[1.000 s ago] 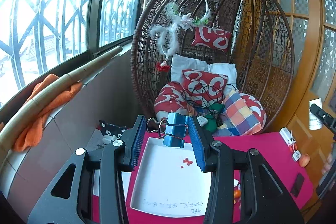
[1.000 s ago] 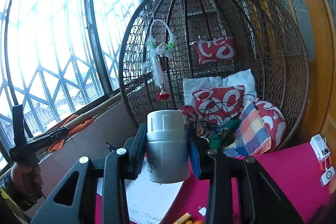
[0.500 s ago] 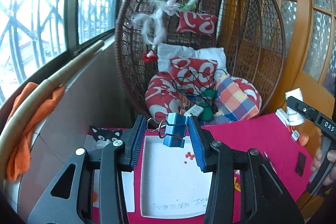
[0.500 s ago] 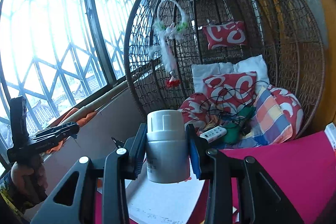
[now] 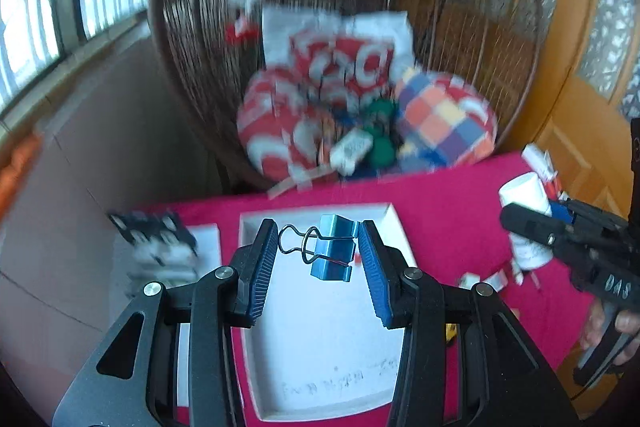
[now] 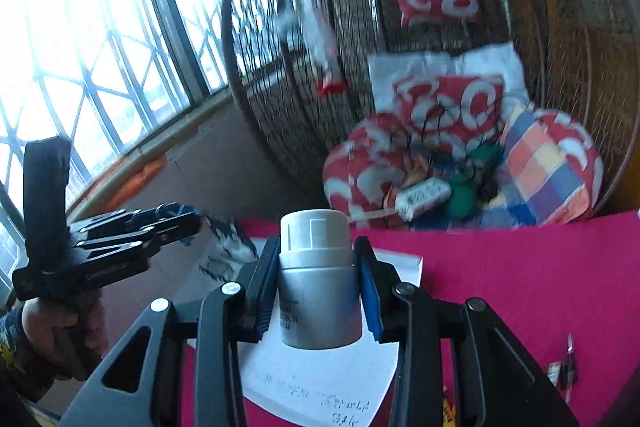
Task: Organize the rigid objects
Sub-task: 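Carry the clip in the left tool and bottle in the right tool over the white tray, then open the left tool dropping the clip while the right tool releases the bottle into the tray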
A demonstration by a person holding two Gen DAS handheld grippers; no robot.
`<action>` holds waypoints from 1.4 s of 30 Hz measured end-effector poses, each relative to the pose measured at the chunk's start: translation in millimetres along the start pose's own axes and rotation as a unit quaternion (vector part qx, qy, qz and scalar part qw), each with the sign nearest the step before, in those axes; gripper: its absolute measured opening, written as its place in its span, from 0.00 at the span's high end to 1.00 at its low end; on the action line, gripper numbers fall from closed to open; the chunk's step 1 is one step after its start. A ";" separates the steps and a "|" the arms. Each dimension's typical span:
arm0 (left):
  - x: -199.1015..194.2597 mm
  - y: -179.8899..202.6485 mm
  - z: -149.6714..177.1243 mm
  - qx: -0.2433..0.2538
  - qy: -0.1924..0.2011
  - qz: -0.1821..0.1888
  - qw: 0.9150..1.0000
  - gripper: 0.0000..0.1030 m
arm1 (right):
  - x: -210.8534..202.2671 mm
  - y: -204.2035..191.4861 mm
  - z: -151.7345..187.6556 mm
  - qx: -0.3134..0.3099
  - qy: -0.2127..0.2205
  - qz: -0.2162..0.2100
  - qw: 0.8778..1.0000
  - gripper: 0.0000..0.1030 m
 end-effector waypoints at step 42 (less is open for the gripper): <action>54.1 6.3 79.3 -0.106 -0.088 -0.058 0.989 0.14 | 85.3 21.2 78.9 -0.095 -0.101 0.084 0.987 0.00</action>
Point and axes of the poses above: each gripper's, at about its wrist camera, not at the fingertips, and x roughly the way its jaws point, y to its right, z to its underside, the point moved 8 cm from there along x, roughly the way its jaws point, and after that the axes turned 10 degrees about x, right-handed, at the moved point
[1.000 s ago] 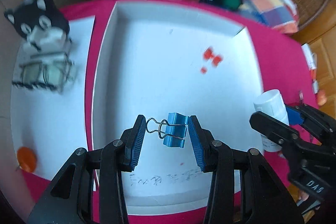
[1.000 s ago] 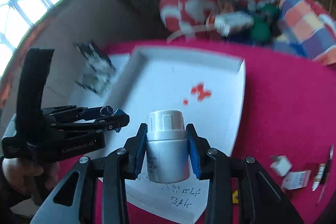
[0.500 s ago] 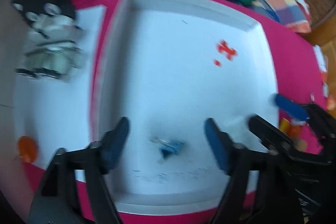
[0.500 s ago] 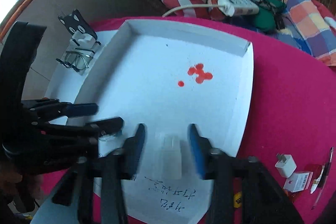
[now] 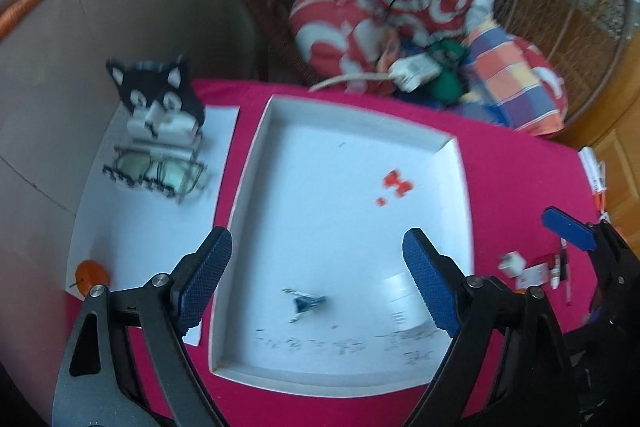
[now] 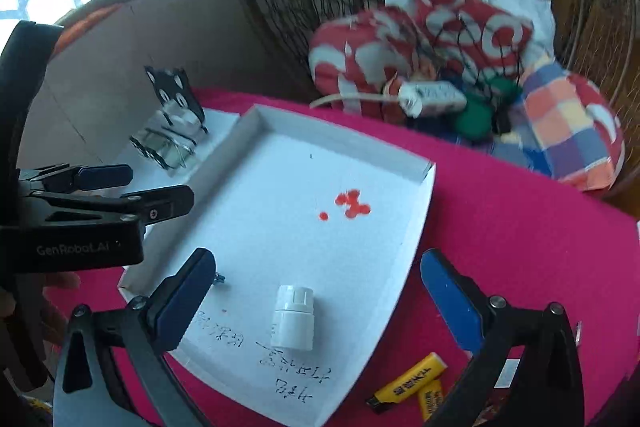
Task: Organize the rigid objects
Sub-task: 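Open the left tool dropping the clip while the right tool releases the bottle into the tray, then move both tools back over the pile of items on the table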
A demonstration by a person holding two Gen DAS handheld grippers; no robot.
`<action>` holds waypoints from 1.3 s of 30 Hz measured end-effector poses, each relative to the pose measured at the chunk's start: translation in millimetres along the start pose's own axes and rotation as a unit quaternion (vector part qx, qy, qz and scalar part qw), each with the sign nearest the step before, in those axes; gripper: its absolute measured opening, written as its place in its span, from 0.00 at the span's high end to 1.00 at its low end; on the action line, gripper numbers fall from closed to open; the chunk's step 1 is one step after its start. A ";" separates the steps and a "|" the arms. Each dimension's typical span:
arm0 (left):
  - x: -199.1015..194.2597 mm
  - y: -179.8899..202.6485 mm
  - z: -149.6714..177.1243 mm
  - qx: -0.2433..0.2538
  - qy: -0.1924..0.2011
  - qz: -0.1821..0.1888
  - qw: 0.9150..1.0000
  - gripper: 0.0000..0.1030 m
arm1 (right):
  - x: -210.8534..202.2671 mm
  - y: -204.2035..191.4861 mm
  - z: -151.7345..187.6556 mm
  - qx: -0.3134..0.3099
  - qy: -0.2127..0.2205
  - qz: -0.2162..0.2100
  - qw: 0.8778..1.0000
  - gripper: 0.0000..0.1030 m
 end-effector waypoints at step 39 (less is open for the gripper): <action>73.7 275.6 51.3 0.126 -0.099 0.088 0.983 0.14 | -109.8 351.3 78.7 0.254 0.022 0.129 0.958 0.00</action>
Point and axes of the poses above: each gripper's, at about its wrist camera, not at the fingertips, and x roughly the way its jaws point, y to its right, z to its underside, the point moved 8 cm from there along x, roughly the way its jaws point, and after that the axes turned 10 degrees about x, right-handed, at the moved point
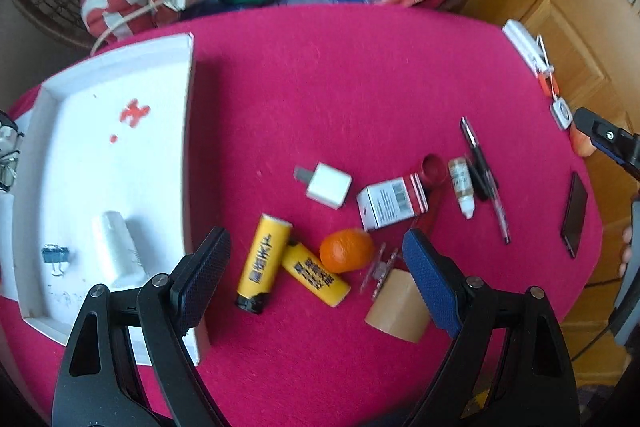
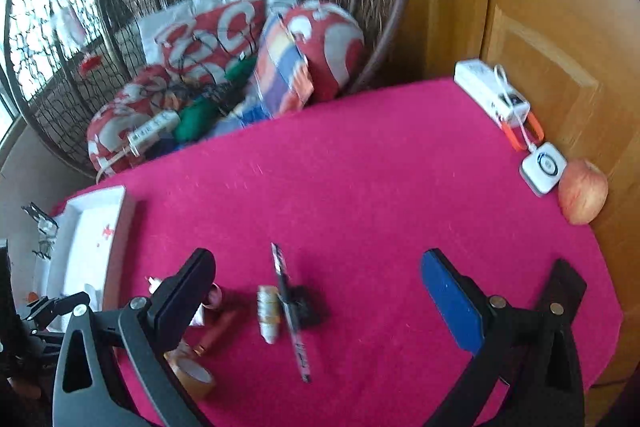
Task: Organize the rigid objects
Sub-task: 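Move both tools back over the pile of items on the table, then grasp the brown tape roll with the left tool while the right tool grasps the black pen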
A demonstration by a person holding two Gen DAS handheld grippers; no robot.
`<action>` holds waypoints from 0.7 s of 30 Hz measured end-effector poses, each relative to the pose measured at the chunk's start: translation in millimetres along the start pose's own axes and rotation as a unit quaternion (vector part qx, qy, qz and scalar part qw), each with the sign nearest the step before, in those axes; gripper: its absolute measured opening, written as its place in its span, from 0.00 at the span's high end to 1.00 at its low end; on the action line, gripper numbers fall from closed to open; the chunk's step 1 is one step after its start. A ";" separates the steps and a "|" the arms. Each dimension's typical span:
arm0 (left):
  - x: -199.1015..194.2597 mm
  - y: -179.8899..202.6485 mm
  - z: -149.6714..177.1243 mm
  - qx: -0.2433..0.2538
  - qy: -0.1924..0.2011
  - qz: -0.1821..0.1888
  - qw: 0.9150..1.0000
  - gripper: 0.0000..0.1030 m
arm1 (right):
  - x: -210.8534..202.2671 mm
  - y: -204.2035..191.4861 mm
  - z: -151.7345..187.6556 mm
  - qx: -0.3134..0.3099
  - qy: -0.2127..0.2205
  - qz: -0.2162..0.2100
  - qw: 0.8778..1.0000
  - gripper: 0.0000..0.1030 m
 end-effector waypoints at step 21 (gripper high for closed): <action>46.6 80.6 49.9 0.150 -0.073 0.017 0.986 0.28 | 63.3 -18.4 87.1 -0.072 -0.208 -0.098 0.971 0.66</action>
Point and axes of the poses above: each gripper's, at about its wrist camera, not at the fingertips, and x roughly the way its jaws point, y to its right, z to its underside, the point moved 8 cm from there along x, roughly the way its jaws point, and after that the axes turned 10 degrees about x, right-handed, at the moved point
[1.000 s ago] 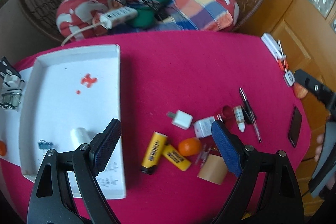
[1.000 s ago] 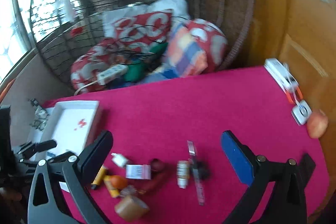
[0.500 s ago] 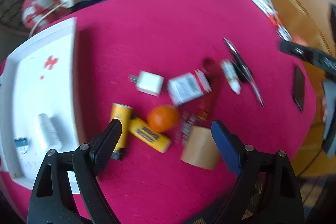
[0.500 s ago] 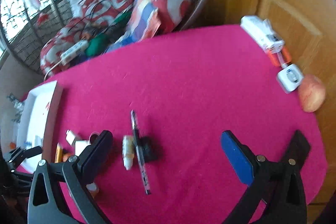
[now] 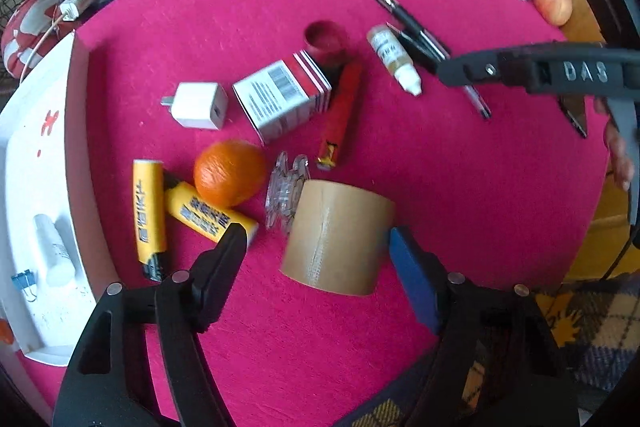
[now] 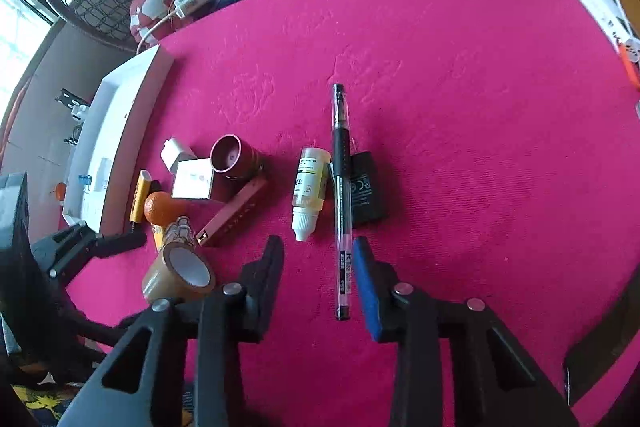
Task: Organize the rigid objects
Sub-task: 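Grasp the brown tape roll with the left tool while the right tool grasps the black pen, then carry the tape roll in the left tool and pen in the right tool to the tray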
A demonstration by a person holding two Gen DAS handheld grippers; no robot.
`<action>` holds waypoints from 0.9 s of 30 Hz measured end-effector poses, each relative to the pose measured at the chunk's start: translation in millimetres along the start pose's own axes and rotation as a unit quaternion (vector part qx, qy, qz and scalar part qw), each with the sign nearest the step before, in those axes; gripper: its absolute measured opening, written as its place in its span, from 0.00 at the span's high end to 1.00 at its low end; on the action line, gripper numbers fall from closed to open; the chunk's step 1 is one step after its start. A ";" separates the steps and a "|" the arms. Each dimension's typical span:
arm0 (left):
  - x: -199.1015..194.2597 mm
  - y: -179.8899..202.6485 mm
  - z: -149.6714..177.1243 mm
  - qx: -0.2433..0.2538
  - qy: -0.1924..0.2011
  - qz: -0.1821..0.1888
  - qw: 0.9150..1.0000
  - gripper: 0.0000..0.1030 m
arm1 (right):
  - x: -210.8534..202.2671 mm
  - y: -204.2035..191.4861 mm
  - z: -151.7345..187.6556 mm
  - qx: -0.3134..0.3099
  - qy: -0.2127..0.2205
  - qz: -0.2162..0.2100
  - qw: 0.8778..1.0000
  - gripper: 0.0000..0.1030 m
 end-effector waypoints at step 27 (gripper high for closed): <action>-150.3 -46.0 -44.8 -0.073 0.205 -0.025 0.976 0.50 | -142.6 -44.2 -38.6 0.027 0.162 -0.150 0.975 0.94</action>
Point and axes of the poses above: each gripper's, at about its wrist camera, not at the fingertips, and x roughly the way its jaws point, y to its right, z to its underside, the point moved 8 cm from there along x, roughly the way its jaws point, and after that the axes turned 10 degrees about x, right-handed, at the moved point
